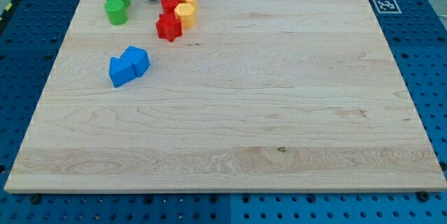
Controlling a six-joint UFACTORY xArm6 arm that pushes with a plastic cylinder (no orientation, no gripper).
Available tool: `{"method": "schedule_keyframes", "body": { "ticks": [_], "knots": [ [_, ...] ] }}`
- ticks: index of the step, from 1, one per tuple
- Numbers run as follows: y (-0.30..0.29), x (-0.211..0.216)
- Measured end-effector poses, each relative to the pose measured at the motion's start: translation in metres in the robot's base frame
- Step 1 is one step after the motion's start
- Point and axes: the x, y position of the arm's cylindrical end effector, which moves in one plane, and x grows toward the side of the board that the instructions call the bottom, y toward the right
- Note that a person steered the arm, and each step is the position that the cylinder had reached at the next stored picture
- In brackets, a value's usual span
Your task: Push the red circle and yellow hexagon slightly down and right
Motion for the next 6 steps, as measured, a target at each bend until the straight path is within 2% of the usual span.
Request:
{"method": "schedule_keyframes", "body": {
  "ticks": [3,6],
  "knots": [
    [0.006,-0.004],
    [0.015,0.054]
  ]
}}
